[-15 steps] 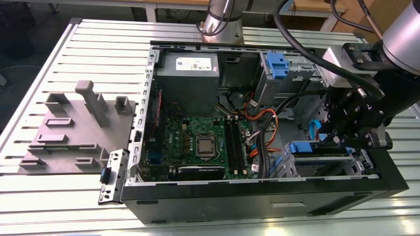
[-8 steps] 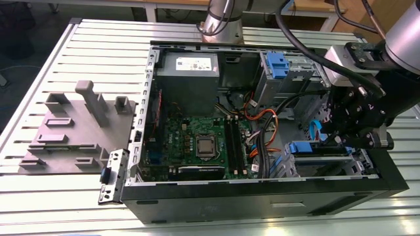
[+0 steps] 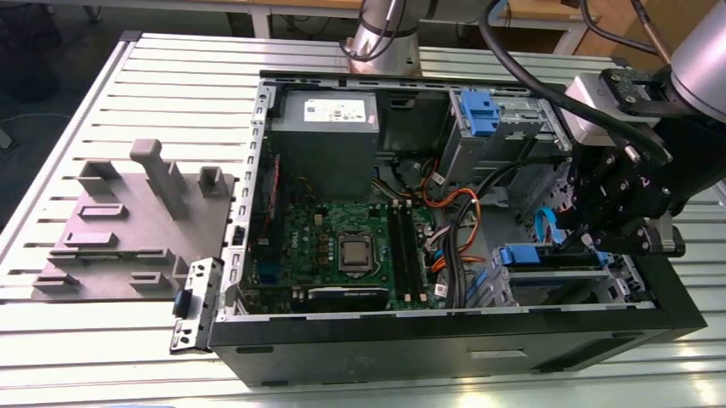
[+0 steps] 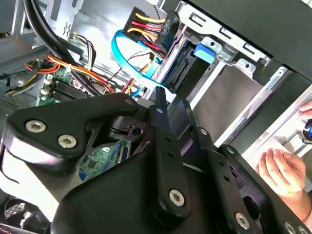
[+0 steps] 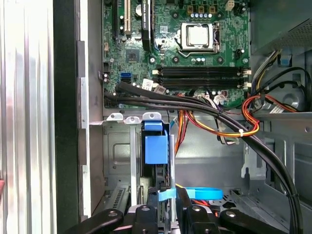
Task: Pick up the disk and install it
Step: 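Insert the first disk wire, then insert the second disk wire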
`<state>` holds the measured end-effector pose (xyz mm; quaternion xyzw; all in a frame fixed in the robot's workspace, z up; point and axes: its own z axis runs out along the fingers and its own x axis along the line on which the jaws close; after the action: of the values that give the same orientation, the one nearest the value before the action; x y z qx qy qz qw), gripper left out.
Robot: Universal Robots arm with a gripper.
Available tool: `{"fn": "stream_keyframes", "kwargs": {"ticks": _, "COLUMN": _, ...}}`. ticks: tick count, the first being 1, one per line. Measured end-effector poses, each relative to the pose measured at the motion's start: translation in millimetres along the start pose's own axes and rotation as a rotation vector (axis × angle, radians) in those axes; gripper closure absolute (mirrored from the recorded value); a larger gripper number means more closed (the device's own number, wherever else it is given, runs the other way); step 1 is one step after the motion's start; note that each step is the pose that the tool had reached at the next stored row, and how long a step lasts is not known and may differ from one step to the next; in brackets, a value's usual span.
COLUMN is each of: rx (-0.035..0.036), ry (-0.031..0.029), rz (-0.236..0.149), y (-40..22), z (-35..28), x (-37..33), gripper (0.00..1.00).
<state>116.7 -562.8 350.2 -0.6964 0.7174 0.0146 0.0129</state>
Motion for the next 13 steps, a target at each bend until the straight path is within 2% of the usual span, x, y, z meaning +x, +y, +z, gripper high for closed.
{"fn": "stream_keyframes", "kwargs": {"ticks": 4, "rx": 0.0000, "ry": 0.0001, "rz": 0.000, "y": -2.1, "z": 0.0, "x": -0.1, "gripper": 0.70}}
{"fn": "stream_keyframes", "kwargs": {"ticks": 13, "rx": 0.0000, "ry": 0.0000, "rz": 0.000, "y": -2.2, "z": -0.1, "x": -0.1, "gripper": 0.70}}
